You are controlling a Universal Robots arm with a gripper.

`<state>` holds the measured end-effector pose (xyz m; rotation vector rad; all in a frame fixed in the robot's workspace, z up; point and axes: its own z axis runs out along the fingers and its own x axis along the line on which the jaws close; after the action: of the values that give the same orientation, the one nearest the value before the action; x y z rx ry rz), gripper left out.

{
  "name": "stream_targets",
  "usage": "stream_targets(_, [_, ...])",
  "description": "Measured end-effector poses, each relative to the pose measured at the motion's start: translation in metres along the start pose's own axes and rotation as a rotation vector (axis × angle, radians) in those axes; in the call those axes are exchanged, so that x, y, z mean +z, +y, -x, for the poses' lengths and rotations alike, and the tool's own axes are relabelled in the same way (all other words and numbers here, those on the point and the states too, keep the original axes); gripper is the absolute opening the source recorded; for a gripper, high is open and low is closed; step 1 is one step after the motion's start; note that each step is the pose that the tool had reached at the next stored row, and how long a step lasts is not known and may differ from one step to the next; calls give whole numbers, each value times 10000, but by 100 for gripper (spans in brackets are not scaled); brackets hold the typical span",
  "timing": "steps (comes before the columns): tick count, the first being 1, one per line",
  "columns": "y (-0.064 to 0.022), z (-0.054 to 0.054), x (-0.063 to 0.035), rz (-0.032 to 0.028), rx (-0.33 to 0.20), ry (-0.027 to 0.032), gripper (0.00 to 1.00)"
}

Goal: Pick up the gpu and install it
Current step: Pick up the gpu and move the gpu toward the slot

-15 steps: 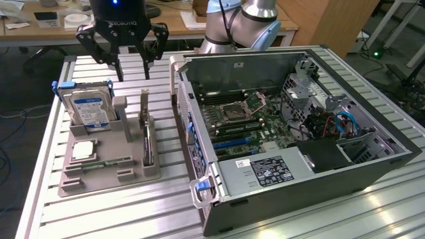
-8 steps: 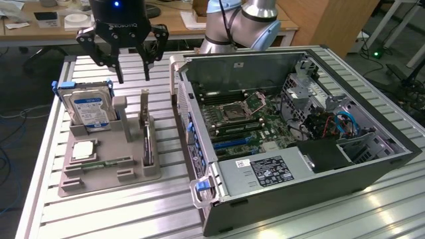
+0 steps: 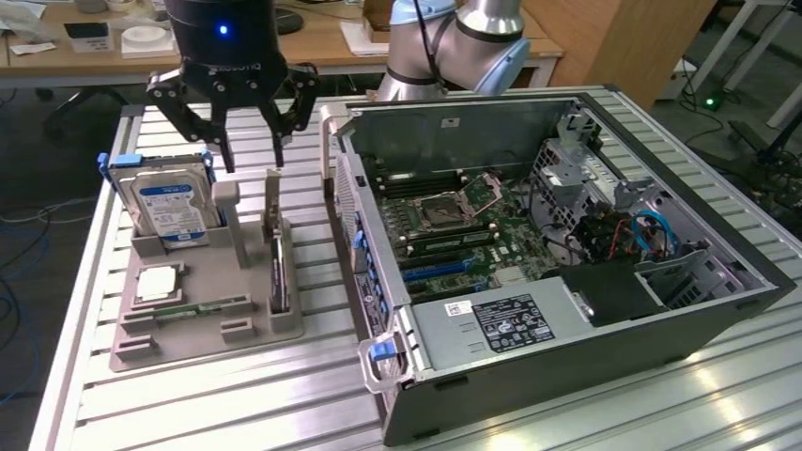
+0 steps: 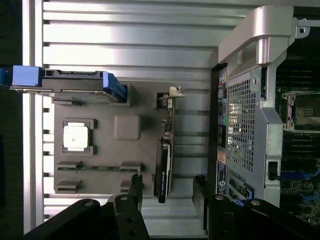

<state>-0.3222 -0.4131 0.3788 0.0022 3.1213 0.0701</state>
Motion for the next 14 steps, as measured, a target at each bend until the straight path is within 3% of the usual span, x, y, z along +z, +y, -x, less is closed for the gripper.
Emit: stream_targets(14, [-19,-3,182,0,1,38,53])
